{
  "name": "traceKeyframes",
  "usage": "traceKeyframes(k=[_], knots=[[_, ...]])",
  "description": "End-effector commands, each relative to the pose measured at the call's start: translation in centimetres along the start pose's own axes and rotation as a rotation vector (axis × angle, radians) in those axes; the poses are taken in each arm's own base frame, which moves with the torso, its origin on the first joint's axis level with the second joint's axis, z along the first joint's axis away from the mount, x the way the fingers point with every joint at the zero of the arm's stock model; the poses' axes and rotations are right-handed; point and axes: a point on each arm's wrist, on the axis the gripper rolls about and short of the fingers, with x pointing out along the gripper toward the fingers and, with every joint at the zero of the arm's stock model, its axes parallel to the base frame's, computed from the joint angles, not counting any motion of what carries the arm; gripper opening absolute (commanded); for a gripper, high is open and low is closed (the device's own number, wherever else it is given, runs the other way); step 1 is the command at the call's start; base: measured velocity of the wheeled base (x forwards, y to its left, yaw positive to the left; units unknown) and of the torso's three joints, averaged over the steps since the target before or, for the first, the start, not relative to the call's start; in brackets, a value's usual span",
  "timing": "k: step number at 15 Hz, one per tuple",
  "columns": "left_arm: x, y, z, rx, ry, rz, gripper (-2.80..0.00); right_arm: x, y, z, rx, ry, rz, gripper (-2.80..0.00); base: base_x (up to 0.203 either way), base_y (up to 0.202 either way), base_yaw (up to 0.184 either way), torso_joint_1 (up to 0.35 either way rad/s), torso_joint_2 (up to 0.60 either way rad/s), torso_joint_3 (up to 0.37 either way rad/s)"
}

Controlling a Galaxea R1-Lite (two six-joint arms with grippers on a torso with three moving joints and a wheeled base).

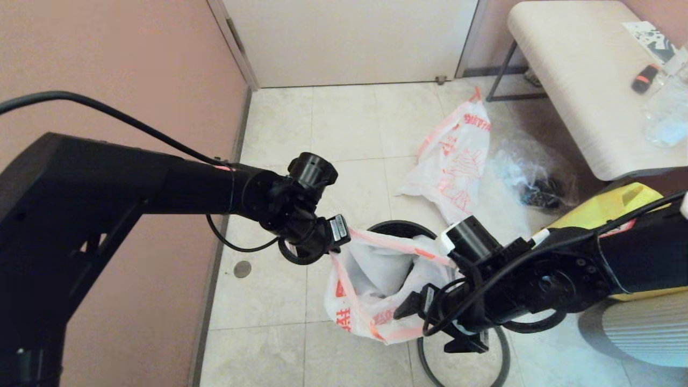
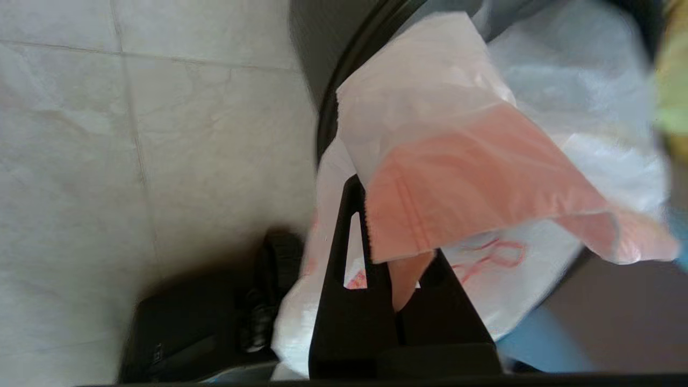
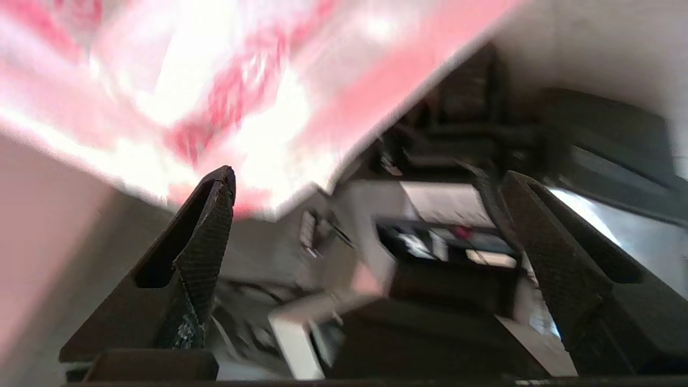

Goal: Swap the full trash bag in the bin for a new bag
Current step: Put the new garbage bag on the trash can

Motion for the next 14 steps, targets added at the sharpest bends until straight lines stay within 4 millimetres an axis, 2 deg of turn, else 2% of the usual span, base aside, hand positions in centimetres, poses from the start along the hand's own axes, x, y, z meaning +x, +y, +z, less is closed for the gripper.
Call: traceKeyframes(k=[1,3,6,12,13,14], knots=[[-0.5,0.2,0.3,-0.016,-0.022,-0.013,-2.80,1.6,-0.6,1.0,0.059,-0.012,-0.001,0.00,0.000,0.000,0.000,0.000,0.00,0.000],[-0.6,0.4,0.7,-0.046,-0.045,-0.024,-2.80,1.9,-1.2,1.8,0.101,-0.022,-0.009,0.00,0.000,0.000,0.000,0.000,0.00,0.000],[-0.6,0.5,1.0,-0.064,-0.059,-0.032,-2.80,3.2,-1.8,1.6,0.133,0.000,-0.045,0.00,0.000,0.000,0.000,0.000,0.00,0.000],[-1.1,0.6,1.2,-0.073,-0.074,-0.044,-2.80,5.8,-1.4,2.7,0.133,-0.007,-0.041,0.00,0.000,0.000,0.000,0.000,0.00,0.000],[-1.2,0.6,1.2,-0.076,-0.075,-0.044,-2.80,6.3,-1.0,3.2,0.130,-0.016,-0.029,-2.80,0.000,0.000,0.000,0.000,0.00,0.000],[-1.2,0.6,1.2,-0.082,-0.074,-0.045,-2.80,6.8,-0.8,3.4,0.130,-0.017,-0.029,-2.80,0.000,0.000,0.000,0.000,0.00,0.000]])
